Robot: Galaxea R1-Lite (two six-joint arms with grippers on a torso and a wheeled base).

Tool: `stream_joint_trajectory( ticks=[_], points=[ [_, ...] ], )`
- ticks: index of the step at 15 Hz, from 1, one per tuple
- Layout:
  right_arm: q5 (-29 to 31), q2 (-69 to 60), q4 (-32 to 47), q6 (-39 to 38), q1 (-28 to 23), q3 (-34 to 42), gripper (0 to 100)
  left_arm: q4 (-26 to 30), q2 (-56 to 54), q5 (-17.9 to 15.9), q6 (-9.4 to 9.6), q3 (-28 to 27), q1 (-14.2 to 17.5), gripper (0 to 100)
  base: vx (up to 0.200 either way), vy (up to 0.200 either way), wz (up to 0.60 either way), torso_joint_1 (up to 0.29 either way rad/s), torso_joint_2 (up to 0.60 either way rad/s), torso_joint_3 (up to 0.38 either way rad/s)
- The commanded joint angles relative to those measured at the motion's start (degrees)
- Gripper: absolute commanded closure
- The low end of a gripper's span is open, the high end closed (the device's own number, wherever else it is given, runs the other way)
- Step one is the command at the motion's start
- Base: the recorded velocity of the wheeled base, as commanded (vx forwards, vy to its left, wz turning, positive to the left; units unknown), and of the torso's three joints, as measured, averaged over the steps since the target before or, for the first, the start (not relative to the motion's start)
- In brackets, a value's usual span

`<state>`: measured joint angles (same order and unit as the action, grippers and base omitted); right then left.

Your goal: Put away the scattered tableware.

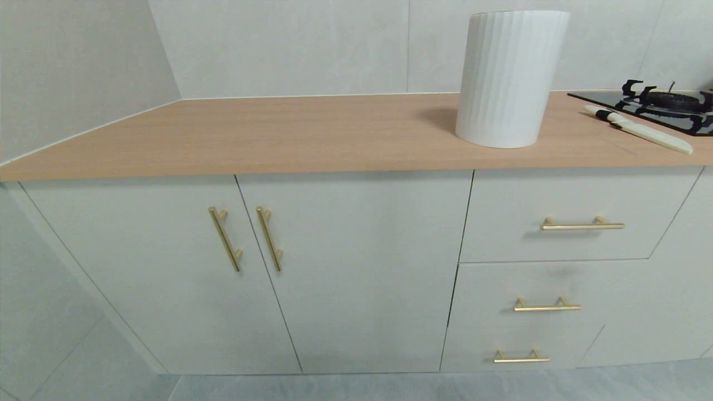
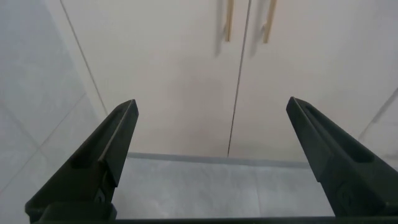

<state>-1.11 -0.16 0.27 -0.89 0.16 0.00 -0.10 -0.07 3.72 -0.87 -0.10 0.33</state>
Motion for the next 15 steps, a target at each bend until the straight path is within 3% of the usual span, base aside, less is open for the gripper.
stream_joint_trajectory(
  ticks=[1, 5, 12, 15],
  points=[
    [-0.03, 0.16, 0.0, 0.01, 0.02, 0.0, 0, 0.01, 0.07, 0.06, -0.01, 0.01, 0.02, 0, 0.2, 0.0, 0.0, 0.002, 0.0, 0.002],
    [-0.03, 0.16, 0.0, 0.01, 0.02, 0.0, 0, 0.01, 0.07, -0.03, -0.01, 0.01, 0.02, 0, 0.2, 0.0, 0.0, 0.0, 0.0, 0.004],
    [-0.03, 0.16, 0.0, 0.01, 0.02, 0.0, 0, 0.01, 0.07, -0.03, -0.01, 0.01, 0.02, 0, 0.0, 0.0, 0.0, 0.0, 0.0, 0.0],
    [-0.03, 0.16, 0.0, 0.01, 0.02, 0.0, 0, 0.01, 0.07, 0.06, -0.01, 0.01, 0.02, 0, 0.0, -0.2, 0.0, -0.006, 0.0, 0.007]
  ],
)
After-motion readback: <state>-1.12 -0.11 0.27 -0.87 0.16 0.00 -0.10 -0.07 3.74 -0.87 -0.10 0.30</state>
